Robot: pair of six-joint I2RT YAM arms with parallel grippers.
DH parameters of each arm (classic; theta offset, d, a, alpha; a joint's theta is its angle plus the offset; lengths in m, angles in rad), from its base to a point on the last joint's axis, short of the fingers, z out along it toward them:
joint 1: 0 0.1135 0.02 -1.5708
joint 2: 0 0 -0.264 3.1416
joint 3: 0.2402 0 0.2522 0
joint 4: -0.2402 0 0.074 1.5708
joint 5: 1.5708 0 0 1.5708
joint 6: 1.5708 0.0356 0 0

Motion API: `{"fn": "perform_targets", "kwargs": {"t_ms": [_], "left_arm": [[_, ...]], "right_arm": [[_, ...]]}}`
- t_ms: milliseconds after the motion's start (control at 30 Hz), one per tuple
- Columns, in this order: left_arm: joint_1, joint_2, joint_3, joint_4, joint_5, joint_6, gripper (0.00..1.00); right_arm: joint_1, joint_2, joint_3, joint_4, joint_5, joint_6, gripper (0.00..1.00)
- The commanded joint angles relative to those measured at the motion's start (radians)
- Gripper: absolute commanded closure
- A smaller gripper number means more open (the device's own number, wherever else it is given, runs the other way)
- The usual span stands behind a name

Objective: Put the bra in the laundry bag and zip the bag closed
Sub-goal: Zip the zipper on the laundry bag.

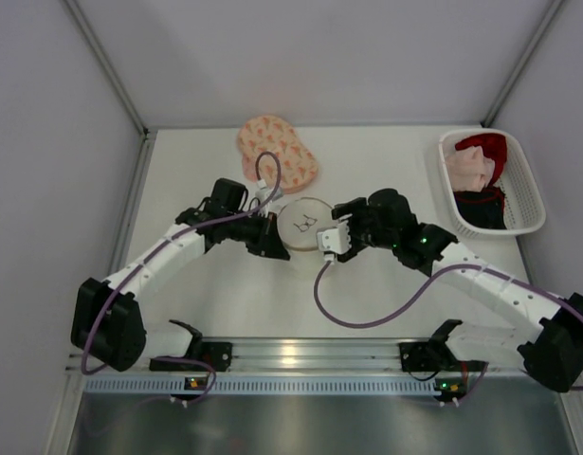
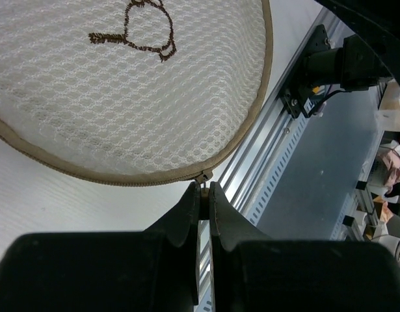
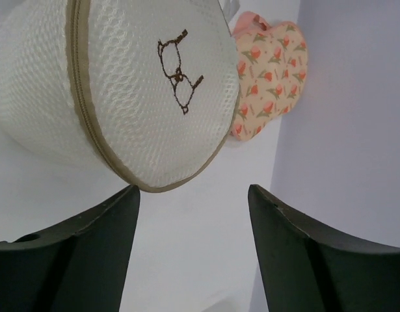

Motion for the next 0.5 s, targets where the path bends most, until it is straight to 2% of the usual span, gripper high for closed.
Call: {"fn": "perform_targets", "kwargs": {"t_ms": [0,267,467], "left_arm": [[-0.033,-0.014,-0.001,0.025,0.01,-0.012,1.0],[-0.073,0.028,0.017,0.066,0.019,-0.084,1.0],[-0.09,0.051,0.043,0.066,0.033,-0.091,1.0]], "right_arm": [[0.0,-0.072,0.065,-0.129,-0.108,0.085,0.31],[0.196,-0.036,0.132,-0.171,-0.064,0.26,0.35],[0.256,0.015,0.135,-0.146,-0.033,0.238,0.38]]}}
